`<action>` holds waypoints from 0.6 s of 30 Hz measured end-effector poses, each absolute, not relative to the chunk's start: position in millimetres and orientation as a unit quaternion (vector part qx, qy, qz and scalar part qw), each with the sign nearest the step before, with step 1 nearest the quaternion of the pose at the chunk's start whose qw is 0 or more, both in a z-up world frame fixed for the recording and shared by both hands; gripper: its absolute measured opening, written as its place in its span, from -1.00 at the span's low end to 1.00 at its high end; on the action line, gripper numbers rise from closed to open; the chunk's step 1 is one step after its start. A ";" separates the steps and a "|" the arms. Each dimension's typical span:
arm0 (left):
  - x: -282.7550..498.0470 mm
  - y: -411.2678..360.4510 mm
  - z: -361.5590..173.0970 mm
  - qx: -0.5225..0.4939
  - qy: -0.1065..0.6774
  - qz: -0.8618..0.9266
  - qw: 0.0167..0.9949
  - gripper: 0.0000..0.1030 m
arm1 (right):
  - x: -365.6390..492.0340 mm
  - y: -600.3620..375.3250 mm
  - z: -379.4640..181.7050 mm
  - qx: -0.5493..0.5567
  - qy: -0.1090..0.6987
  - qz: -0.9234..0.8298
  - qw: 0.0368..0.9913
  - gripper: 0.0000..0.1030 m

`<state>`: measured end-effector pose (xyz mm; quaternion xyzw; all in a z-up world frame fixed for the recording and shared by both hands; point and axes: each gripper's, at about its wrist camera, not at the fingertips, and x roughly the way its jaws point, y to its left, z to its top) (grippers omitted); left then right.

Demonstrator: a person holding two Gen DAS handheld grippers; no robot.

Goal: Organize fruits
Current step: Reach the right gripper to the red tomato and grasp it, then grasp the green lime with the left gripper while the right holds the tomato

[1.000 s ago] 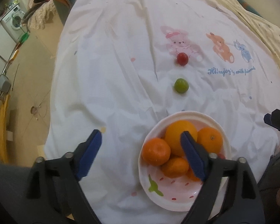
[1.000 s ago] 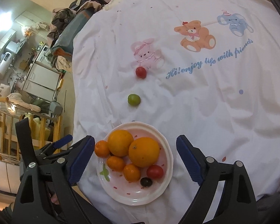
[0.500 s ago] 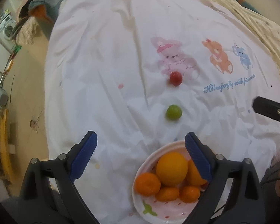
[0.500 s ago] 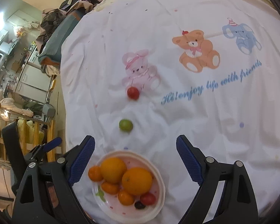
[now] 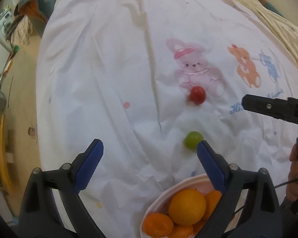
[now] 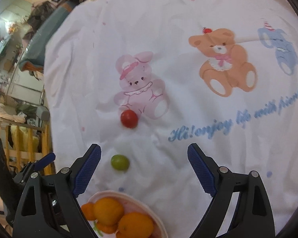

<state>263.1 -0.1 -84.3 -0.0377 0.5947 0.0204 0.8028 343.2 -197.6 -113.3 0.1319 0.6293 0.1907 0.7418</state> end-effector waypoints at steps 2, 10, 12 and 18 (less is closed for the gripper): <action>266.0 4.9 -90.1 -0.047 0.600 0.029 0.798 0.81 | 351.7 -186.7 -124.2 0.125 0.636 0.198 0.735 0.58; 268.1 14.4 -98.8 -0.073 0.616 0.038 0.784 0.81 | 380.6 -137.3 -154.7 0.074 0.649 0.218 0.725 0.01; 268.9 15.4 -98.1 -0.074 0.615 0.039 0.784 0.82 | 384.2 -131.5 -160.2 0.066 0.654 0.216 0.722 -0.11; 270.5 17.5 -100.1 -0.080 0.620 0.041 0.779 0.82 | 380.5 -122.9 -159.3 0.036 0.651 0.218 0.726 -0.40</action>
